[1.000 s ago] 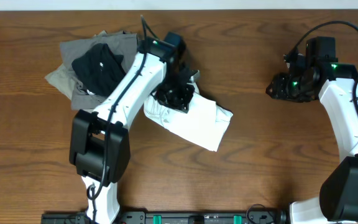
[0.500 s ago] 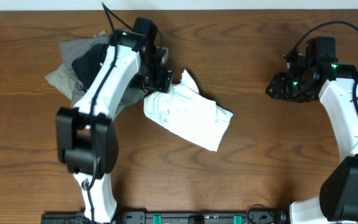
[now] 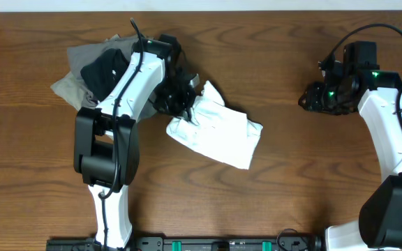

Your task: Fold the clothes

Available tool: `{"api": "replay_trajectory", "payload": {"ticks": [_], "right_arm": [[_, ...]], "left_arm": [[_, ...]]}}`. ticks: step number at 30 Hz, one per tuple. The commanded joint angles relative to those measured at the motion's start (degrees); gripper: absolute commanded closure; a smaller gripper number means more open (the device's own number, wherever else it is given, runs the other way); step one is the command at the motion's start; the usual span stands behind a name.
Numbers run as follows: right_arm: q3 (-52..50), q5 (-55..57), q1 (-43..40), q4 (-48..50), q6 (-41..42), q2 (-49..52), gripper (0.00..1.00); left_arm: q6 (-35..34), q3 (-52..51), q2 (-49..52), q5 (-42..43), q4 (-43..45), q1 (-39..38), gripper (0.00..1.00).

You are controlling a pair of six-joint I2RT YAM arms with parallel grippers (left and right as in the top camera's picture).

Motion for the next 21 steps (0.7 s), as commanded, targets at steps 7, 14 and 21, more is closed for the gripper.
{"api": "replay_trajectory", "payload": {"ticks": [7, 14, 21], "right_arm": [[0.1, -0.6, 0.6, 0.0, 0.4, -1.0, 0.55], [0.1, -0.6, 0.6, 0.7, 0.4, -1.0, 0.54], [0.1, -0.6, 0.6, 1.4, 0.4, -1.0, 0.54]], "left_arm": [[1.2, -0.1, -2.5, 4.5, -5.0, -8.4, 0.94], [-8.3, 0.0, -7.9, -9.6, 0.3, -10.6, 0.94], [-8.6, -0.2, -9.9, -12.2, 2.7, -11.2, 0.92]]}}
